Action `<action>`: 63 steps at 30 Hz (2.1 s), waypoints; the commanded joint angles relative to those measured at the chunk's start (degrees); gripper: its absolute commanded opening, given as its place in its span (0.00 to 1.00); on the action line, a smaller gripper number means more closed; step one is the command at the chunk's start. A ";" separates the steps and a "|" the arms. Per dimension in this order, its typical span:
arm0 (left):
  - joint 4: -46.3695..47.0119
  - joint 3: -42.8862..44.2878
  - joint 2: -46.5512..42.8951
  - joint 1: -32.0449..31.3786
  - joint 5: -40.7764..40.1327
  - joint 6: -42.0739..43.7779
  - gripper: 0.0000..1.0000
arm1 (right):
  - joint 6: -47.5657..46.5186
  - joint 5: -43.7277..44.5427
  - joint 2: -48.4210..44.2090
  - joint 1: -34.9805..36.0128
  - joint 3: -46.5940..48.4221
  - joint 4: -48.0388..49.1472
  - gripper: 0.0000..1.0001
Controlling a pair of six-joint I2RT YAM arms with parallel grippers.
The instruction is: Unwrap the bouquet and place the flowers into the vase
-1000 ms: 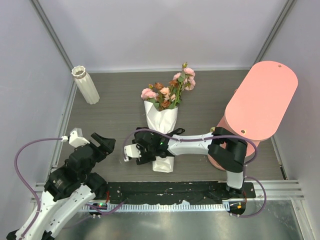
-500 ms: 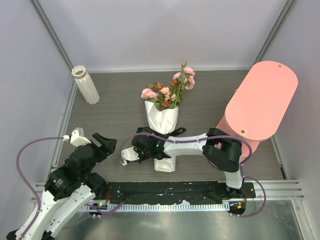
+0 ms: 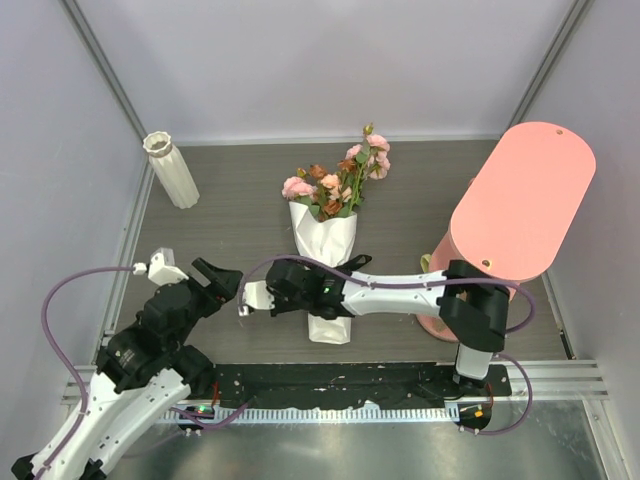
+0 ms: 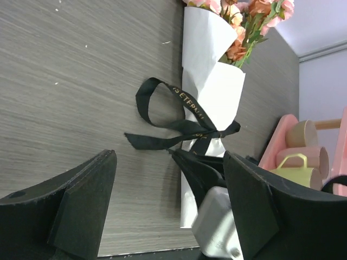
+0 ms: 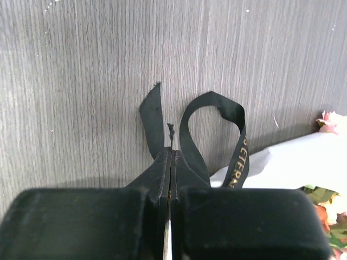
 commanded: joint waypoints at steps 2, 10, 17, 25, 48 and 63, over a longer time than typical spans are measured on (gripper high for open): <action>3.89 1.21 5.62 -0.19 0.63 0.99 0.84 | 6.54 2.23 -9.78 0.23 -4.20 9.19 0.01; 21.62 -1.60 13.88 0.77 6.68 -2.43 0.62 | 17.44 9.42 -22.51 0.23 -15.26 25.17 0.01; 48.93 -4.75 36.72 13.43 38.01 -10.95 0.60 | 20.52 14.17 -28.85 0.23 -19.50 32.67 0.01; 75.77 -5.79 65.28 7.11 44.23 -15.43 0.36 | 20.09 16.03 -31.32 0.23 -13.37 32.06 0.01; 54.20 -3.37 50.04 6.67 34.58 -1.49 0.48 | 18.50 42.39 -43.19 0.23 -4.36 -0.64 0.01; 35.61 -6.85 29.28 6.67 32.62 4.61 0.62 | 22.11 55.50 -28.51 -9.43 1.74 -7.14 0.01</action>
